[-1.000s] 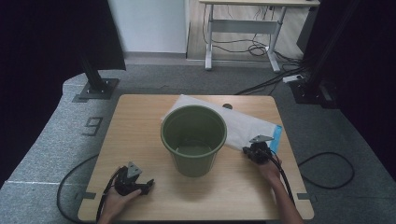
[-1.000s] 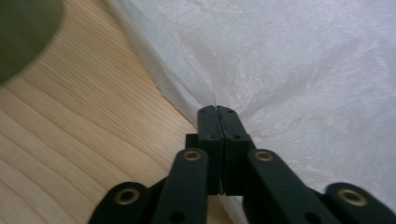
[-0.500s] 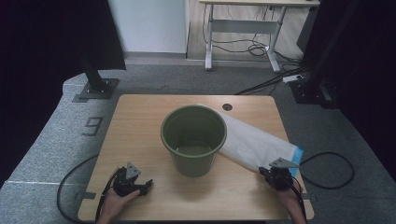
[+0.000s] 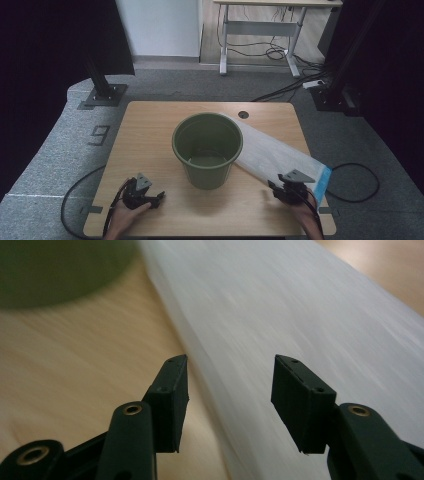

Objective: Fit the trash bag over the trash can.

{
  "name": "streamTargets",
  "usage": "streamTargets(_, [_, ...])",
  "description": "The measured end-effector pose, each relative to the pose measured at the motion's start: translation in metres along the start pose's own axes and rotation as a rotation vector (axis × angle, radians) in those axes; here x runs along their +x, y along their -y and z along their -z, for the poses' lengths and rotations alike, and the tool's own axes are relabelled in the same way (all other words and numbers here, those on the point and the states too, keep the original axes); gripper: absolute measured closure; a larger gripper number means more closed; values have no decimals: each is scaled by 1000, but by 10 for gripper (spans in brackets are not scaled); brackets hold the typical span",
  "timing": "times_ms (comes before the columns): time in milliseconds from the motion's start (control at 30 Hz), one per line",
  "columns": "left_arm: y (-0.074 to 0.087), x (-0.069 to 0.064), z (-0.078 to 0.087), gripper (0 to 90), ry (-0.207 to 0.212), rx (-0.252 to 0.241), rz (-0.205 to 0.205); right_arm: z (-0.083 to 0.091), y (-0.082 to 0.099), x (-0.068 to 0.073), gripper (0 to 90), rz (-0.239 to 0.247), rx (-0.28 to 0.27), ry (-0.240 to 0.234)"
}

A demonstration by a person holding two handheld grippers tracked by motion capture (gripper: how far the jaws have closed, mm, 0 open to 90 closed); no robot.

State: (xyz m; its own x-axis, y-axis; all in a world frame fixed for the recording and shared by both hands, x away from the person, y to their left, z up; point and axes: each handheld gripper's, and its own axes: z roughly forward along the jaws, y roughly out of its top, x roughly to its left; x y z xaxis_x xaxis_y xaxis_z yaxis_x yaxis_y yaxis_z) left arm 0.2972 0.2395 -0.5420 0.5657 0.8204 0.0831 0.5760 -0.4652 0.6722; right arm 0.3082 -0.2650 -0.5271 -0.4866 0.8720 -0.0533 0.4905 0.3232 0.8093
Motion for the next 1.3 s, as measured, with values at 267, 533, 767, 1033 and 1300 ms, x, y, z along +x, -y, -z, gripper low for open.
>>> streamTargets(267, [2,0,1,149,2,-3,7,-73,-44,29,474,88,19,-92])
streamTargets(533, [4,0,2,150,7,-5,15,-89,-46,29,801,124,80,-96])
streamTargets(767, [5,-1,4,151,0,-8,10,-67,-31,25,886,119,101,-126])
streamTargets(1033, [5,0,3,149,3,-9,14,-45,-16,29,833,153,139,-103])
streamTargets(1300, [4,2,2,149,14,-10,18,-55,-42,40,428,92,33,-104])
